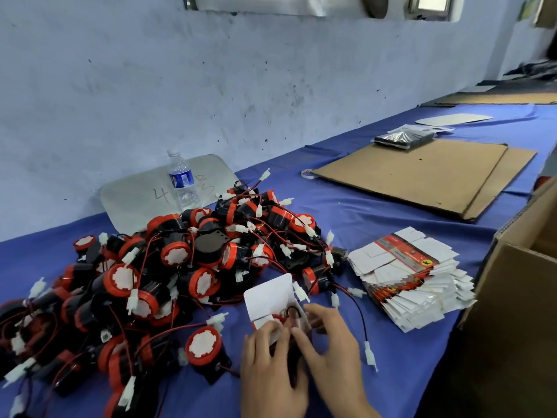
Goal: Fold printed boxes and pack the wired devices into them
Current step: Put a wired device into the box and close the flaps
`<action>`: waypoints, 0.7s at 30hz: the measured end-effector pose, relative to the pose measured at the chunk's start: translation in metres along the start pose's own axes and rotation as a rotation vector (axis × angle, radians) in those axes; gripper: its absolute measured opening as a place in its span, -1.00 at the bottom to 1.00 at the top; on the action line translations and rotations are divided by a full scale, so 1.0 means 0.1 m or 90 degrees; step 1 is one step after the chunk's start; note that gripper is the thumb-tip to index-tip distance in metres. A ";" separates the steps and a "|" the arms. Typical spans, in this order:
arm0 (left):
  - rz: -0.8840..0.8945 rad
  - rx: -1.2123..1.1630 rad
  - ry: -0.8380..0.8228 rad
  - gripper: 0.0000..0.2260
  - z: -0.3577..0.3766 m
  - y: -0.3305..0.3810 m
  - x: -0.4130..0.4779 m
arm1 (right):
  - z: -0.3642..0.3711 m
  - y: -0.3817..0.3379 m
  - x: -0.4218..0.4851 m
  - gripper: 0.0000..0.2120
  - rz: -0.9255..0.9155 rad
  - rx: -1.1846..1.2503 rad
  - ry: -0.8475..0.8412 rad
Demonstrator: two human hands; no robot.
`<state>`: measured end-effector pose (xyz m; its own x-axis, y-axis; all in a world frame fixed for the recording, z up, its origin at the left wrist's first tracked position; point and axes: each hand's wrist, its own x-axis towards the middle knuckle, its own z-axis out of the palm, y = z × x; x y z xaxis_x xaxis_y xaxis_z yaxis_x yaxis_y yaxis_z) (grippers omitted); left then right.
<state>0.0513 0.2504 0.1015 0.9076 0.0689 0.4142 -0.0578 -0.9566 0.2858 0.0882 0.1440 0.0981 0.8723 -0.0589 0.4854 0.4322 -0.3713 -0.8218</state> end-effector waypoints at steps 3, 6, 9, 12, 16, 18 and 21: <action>-0.006 0.015 -0.007 -0.24 -0.03 0.03 -0.01 | 0.03 0.03 0.01 -0.76 0.017 0.022 -0.024; -0.002 0.030 0.002 -0.28 -0.05 0.07 -0.01 | 0.01 0.03 0.03 -0.75 0.010 0.036 -0.014; 0.003 0.071 -0.005 -0.36 -0.07 0.15 -0.01 | -0.02 0.03 0.02 -0.70 -0.007 0.047 -0.013; 0.010 0.100 0.003 -0.41 -0.04 0.17 0.02 | -0.01 0.05 0.01 -0.72 -0.024 0.035 -0.016; 0.022 0.061 -0.009 -0.48 -0.07 0.17 0.05 | -0.01 0.06 0.02 -0.71 0.005 0.058 -0.043; -0.002 -0.028 0.013 -0.57 -0.09 0.12 0.03 | 0.00 0.07 0.03 -0.70 0.039 0.085 -0.068; -0.068 -0.183 0.122 -0.64 -0.12 0.01 0.00 | 0.00 0.08 0.05 -0.68 0.077 0.084 -0.100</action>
<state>0.0462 0.2525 0.1119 0.8215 0.2417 0.5165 -0.1068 -0.8244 0.5558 0.0958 0.1412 0.0942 0.9398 0.0538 0.3375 0.3400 -0.2458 -0.9077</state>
